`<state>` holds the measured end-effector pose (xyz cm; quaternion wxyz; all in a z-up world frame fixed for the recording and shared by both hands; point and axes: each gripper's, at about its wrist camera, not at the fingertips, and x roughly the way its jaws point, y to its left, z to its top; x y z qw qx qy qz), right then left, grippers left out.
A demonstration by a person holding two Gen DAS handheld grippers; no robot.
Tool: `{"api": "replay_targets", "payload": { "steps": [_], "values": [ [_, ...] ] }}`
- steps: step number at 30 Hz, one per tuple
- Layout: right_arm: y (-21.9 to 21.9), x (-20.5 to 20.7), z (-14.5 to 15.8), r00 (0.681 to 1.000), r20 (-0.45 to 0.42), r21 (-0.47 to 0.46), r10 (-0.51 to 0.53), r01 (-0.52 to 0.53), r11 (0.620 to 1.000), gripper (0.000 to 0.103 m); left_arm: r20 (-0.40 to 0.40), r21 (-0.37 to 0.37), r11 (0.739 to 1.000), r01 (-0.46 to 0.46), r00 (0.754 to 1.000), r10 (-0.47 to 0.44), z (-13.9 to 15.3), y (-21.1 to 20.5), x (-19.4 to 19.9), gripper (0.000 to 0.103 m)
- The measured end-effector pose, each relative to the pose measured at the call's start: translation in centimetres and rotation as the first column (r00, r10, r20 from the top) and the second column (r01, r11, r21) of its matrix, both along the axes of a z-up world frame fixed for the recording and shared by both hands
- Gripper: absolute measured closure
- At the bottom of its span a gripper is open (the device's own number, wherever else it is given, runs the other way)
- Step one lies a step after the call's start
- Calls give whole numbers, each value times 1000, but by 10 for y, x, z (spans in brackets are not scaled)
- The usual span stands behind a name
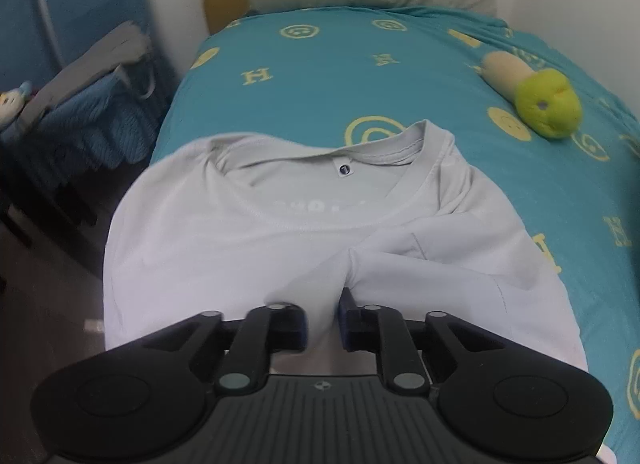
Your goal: Fold clothes
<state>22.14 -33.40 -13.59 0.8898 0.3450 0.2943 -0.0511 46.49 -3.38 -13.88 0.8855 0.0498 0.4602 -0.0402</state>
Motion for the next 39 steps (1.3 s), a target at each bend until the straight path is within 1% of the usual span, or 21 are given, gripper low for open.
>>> {"api": "replay_targets", "payload": {
  "steps": [1, 2, 5, 7, 9, 12, 14, 16, 18, 21, 23, 25, 26, 27, 28, 29, 33, 36, 37, 38, 39],
  "values": [
    [0, 0, 2, 1000, 13, 10, 23, -23, 1000, 28, 17, -17, 1000, -13, 1000, 13, 1, 1, -9, 70],
    [-1, 0, 4, 999, 24, 22, 47, -48, 999, 28, 37, -33, 999, -17, 999, 18, 5, 1, -21, 58],
    [-7, -2, 11, 994, 44, 51, 99, -101, 994, 28, 83, -81, 996, -27, 996, 34, 21, 4, -64, 53],
    [-12, -4, 18, 992, 56, 46, 113, -115, 992, 28, 89, -143, 989, -33, 995, 46, 32, 3, -97, 49],
    [-15, -7, 26, 990, 71, 18, 122, -124, 992, 28, 63, -239, 970, -38, 997, 55, 39, 0, -138, 45],
    [-15, -10, 36, 980, 67, -27, 187, -186, 982, 28, -8, -379, 924, -46, 999, 46, 37, -15, -200, 45],
    [-13, -15, 41, 978, 69, -59, 195, -191, 980, 28, -67, -456, 888, -54, 997, 26, 29, -29, -234, 49],
    [-15, -22, 44, 984, 68, -67, 164, -159, 985, 28, -124, -515, 855, -64, 992, -1, 20, -44, -264, 50],
    [-20, -29, 47, 990, 75, -56, 120, -116, 992, 28, -157, -525, 848, -68, 987, -19, 11, -61, -286, 51],
    [-29, -37, 50, 993, 91, -15, 77, -76, 997, 28, -200, -488, 870, -63, 979, -41, -4, -89, -309, 52],
    [-30, -41, 50, 993, 93, -17, 70, -69, 997, 28, -231, -483, 875, -40, 969, -83, -16, -106, -317, 56],
    [-33, -43, 49, 994, 86, -28, 62, -60, 998, 28, -217, -450, 893, -6, 971, -103, -21, -121, -323, 56],
    [-33, -45, 48, 995, 82, -27, 57, -55, 998, 28, -188, -418, 908, 19, 976, -108, -21, -126, -325, 62],
    [-34, -45, 47, 995, 79, -24, 57, -56, 998, 28, -165, -389, 921, 40, 980, -112, -21, -130, -327, 79],
    [-34, -45, 46, 995, 77, -20, 58, -56, 998, 28, -154, -377, 925, 50, 981, -116, -21, -129, -327, 93],
    [-34, -45, 45, 995, 75, -17, 60, -59, 998, 28, -156, -397, 916, 51, 980, -122, -19, -124, -326, 100],
    [-32, -45, 45, 994, 75, -19, 73, -72, 997, 28, -126, -527, 846, 80, 977, -171, 11, -87, -324, 100],
    [-30, -43, 44, 994, 72, -15, 85, -84, 996, 28, -130, -613, 787, 70, 973, -188, 33, -38, -321, 100],
    [-29, -41, 44, 994, 68, -14, 89, -89, 996, 28, -131, -628, 775, 66, 973, -188, 39, -21, -319, 100],
    [-27, -40, 43, 993, 65, -13, 94, -94, 996, 28, -132, -625, 779, 59, 975, -179, 43, -3, -316, 100],
    [-25, -39, 42, 993, 60, -16, 102, -101, 995, 28, -131, -606, 794, 51, 978, -163, 47, 14, -313, 100]
  ]
}}
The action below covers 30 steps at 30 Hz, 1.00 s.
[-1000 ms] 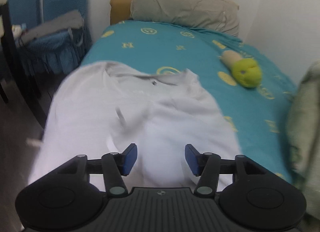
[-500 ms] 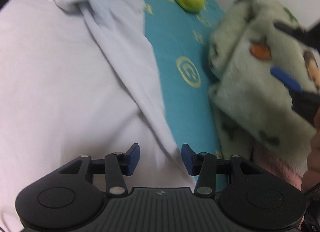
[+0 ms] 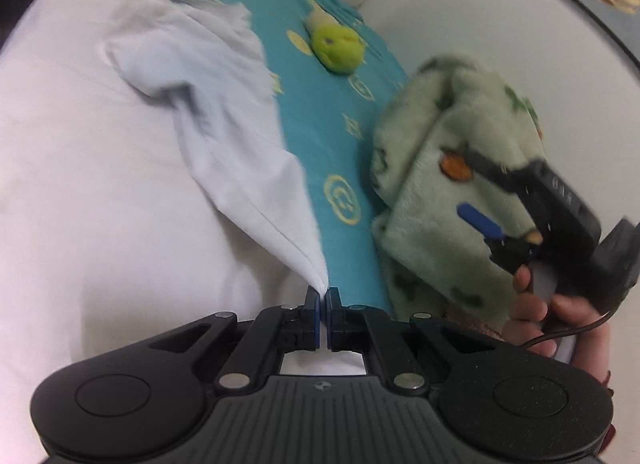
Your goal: Fold clothes
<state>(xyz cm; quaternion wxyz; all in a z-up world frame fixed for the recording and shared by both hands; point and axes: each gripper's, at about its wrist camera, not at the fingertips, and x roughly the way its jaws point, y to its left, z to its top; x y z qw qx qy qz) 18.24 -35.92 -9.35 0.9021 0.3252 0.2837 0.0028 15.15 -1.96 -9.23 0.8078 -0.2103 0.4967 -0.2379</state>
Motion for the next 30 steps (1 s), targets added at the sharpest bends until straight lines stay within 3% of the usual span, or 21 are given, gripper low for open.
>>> {"api": "replay_targets", "payload": {
  "steps": [5, 8, 10, 13, 14, 15, 18, 22, 24, 27, 30],
  "values": [
    [18, 8, -4, 996, -23, -19, 91, -91, 996, 28, 25, 234, 968, -91, 996, 87, -14, 58, 18, 100],
    [39, 13, -11, 972, -47, -15, 231, -232, 973, 28, -5, 238, 964, -121, 992, 125, -37, 73, 21, 96],
    [59, 13, -16, 935, -79, -30, 346, -349, 937, 28, -6, 234, 961, -148, 988, 153, -46, 78, 19, 90],
    [95, 13, -25, 835, -149, -55, 530, -542, 838, 28, 42, 231, 963, -137, 991, 131, -34, 79, 10, 71],
    [107, 12, -27, 792, -171, -64, 586, -602, 796, 29, 68, 220, 966, -139, 990, 127, -26, 78, 4, 57],
    [118, 11, -30, 752, -193, -80, 630, -652, 754, 29, 96, 212, 967, -142, 988, 124, -17, 77, 0, 50],
    [145, 12, -43, 658, -260, -137, 707, -750, 647, 29, 169, 178, 971, -162, 977, 132, 4, 82, -10, 47],
    [163, 23, -66, 568, -340, -191, 750, -822, 536, 29, 187, 92, 975, -203, 965, 183, 14, 104, -14, 46],
    [167, 27, -77, 497, -357, -177, 791, -868, 465, 30, 185, 70, 971, -229, 959, 213, 14, 116, -14, 46],
    [172, 28, -89, 425, -398, -169, 813, -905, 390, 27, 181, 27, 965, -261, 951, 252, 15, 132, -12, 46],
    [172, 24, -86, 350, -414, -94, 840, -935, 343, 28, 163, -21, 958, -285, 945, 284, 14, 144, -11, 47]
  ]
}}
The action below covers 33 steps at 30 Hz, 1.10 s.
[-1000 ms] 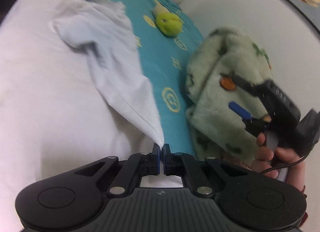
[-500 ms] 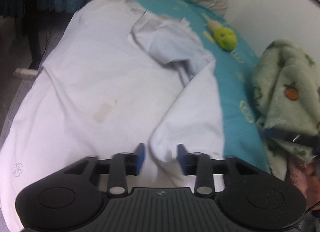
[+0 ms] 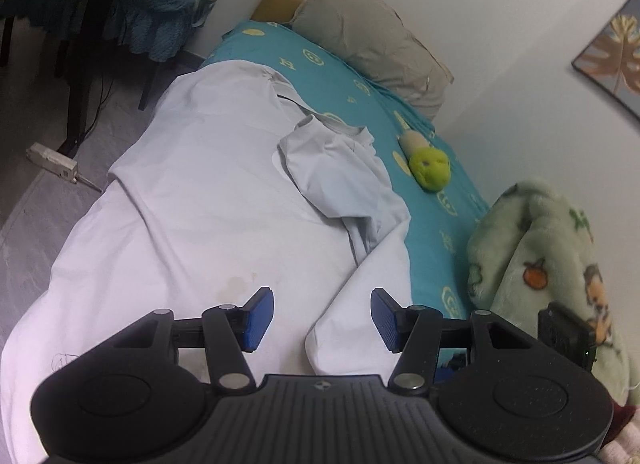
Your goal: Fold clothes
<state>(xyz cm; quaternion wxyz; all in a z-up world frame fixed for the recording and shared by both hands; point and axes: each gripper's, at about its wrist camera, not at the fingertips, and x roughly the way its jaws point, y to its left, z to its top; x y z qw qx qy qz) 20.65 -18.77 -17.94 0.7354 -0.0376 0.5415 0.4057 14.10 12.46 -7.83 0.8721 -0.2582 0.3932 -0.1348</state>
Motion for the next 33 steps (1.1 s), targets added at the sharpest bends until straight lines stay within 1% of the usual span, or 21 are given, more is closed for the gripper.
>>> {"api": "replay_targets", "payload": {
  "steps": [2, 3, 4, 5, 7, 8, 10, 12, 13, 14, 15, 16, 18, 20, 23, 25, 27, 29, 31, 32, 33],
  "values": [
    [0, -8, 4, 998, -58, 0, 30, -30, 1000, 28, 3, -13, 1000, -8, 1000, 8, 1, 2, 1, 47],
    [0, -14, 5, 996, -76, -7, 45, -45, 999, 33, 6, -17, 1000, -6, 1000, 6, 2, 2, 1, 47],
    [4, -22, 7, 995, -82, -35, 55, -58, 998, 42, 10, -21, 1000, -2, 1000, 2, 3, 1, 0, 47],
    [7, -30, 8, 994, -86, -65, 65, -70, 995, 47, 13, -22, 1000, 4, 1000, -4, 5, 0, 0, 47],
    [14, -45, 10, 993, -100, -124, 61, -73, 990, 91, 21, -18, 1000, 16, 1000, -16, 7, -3, -2, 47],
    [15, -52, 13, 994, -101, -151, 31, -46, 988, 91, 25, -14, 1000, 22, 999, -21, 8, -5, -4, 47],
    [15, -63, 24, 995, -96, -176, -32, 14, 984, 96, 32, -3, 1000, 31, 999, -31, 10, -7, -7, 47],
    [13, -74, 43, 988, -99, -136, -121, 107, 985, 97, 36, 7, 999, 38, 999, -38, 11, -8, -11, 47],
    [8, -79, 53, 974, -115, -89, -196, 187, 978, 97, 35, 10, 999, 39, 999, -39, 12, -8, -12, 47],
    [2, -85, 64, 953, -135, -43, -272, 269, 962, 97, 33, 13, 999, 40, 999, -40, 12, -8, -13, 47],
    [-5, -90, 75, 925, -159, 2, -344, 349, 937, 97, 31, 17, 999, 40, 999, -41, 12, -8, -15, 47],
    [-11, -96, 85, 892, -185, 44, -413, 427, 903, 97, 29, 21, 999, 40, 999, -41, 12, -8, -15, 47],
    [-27, -111, 97, 808, -231, 93, -542, 573, 815, 97, 24, 28, 999, 44, 999, -44, 12, -8, -16, 47],
    [-44, -125, 102, 729, -264, 107, -631, 672, 732, 97, 16, 44, 997, 59, 998, -60, 11, -12, -15, 47],
    [-68, -136, 96, 626, -272, 95, -731, 773, 627, 97, 5, 96, 987, 127, 992, -128, 10, -24, -21, 47],
    [-87, -140, 90, 546, -280, 75, -790, 832, 549, 97, -6, 141, 968, 207, 978, -208, 8, -38, -28, 47],
    [-99, -143, 81, 479, -287, 49, -830, 872, 487, 97, -15, 176, 940, 291, 956, -293, 5, -57, -37, 46],
    [-101, -144, 78, 467, -293, 46, -834, 878, 476, 97, -23, 200, 916, 348, 936, -351, 1, -73, -44, 46],
    [-102, -145, 75, 459, -299, 45, -837, 883, 468, 97, -33, 207, 905, 373, 927, -374, -4, -84, -46, 46],
    [-99, -146, 77, 474, -288, 50, -832, 875, 482, 97, -41, 187, 907, 376, 926, -375, -6, -86, -47, 46],
    [-96, -148, 78, 492, -275, 54, -826, 866, 498, 97, -54, 149, 913, 380, 925, -376, -10, -87, -47, 46]
  ]
}}
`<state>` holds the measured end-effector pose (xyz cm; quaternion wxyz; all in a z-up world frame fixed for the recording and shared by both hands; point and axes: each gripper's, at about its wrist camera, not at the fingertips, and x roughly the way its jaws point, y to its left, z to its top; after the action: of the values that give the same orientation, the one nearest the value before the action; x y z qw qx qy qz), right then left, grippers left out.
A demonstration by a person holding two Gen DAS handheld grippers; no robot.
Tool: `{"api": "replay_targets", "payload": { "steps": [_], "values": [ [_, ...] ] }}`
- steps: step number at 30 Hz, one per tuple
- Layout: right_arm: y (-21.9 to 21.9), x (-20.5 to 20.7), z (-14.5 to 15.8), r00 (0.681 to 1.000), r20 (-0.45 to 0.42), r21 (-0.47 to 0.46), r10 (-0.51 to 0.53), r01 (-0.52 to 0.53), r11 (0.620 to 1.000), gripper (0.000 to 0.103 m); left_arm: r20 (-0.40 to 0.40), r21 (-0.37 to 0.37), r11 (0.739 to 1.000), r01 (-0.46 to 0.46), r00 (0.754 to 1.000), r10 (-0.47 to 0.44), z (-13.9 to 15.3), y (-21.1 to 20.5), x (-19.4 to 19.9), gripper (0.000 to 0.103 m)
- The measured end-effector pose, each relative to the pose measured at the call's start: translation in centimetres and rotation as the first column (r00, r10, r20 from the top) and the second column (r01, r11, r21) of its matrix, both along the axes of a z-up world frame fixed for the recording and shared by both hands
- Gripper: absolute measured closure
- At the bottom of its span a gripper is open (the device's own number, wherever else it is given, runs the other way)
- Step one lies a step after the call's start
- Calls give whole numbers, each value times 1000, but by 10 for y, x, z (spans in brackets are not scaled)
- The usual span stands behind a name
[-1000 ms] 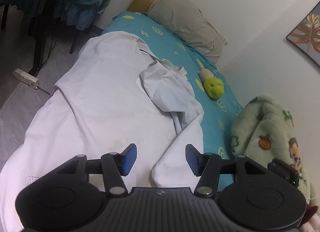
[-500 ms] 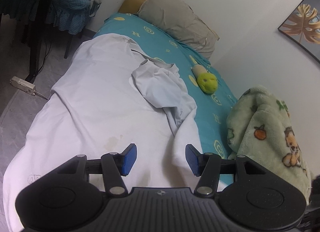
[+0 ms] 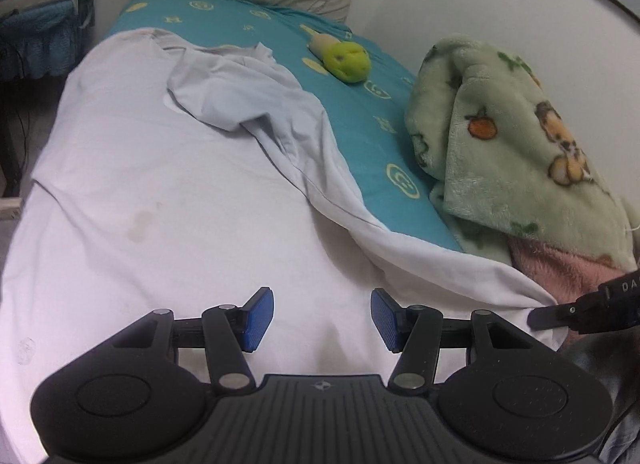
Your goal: Fold clothes
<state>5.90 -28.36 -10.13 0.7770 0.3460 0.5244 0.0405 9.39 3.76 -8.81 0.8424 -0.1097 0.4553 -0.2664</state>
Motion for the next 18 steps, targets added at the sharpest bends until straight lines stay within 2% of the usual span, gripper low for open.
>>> {"api": "replay_targets", "payload": {
  "steps": [2, 3, 6, 8, 11, 13, 15, 17, 18],
  "values": [
    [10, -3, 4, 999, 29, -9, 36, -36, 999, 96, -59, -77, 997, -3, 998, -1, -7, -1, -1, 46],
    [15, -5, 6, 997, 43, -19, 63, -62, 998, 96, -101, -142, 990, -7, 995, -7, -10, -1, -2, 46],
    [43, -15, 7, 980, 78, -116, 186, -176, 977, 95, -207, -336, 942, -20, 977, -53, -16, -3, -7, 46],
    [65, -21, 7, 954, 101, -205, 281, -256, 945, 95, -236, -395, 919, -9, 967, -92, -17, -11, -11, 45],
    [92, -26, 2, 917, 106, -297, 386, -341, 892, 95, -270, -389, 921, -2, 956, -112, -23, -25, -15, 43],
    [105, -27, -4, 898, 93, -338, 430, -377, 862, 94, -310, -344, 939, -15, 946, -99, -34, -33, -15, 43],
    [110, -26, -9, 888, 82, -354, 453, -399, 846, 94, -357, -307, 950, -56, 932, -60, -51, -37, -12, 45],
    [114, -26, -12, 882, 79, -363, 465, -409, 837, 94, -395, -309, 947, -82, 917, -49, -63, -38, -8, 46],
    [116, -26, -13, 879, 78, -368, 471, -414, 833, 94, -410, -314, 945, -92, 911, -47, -68, -38, -6, 50]
  ]
}}
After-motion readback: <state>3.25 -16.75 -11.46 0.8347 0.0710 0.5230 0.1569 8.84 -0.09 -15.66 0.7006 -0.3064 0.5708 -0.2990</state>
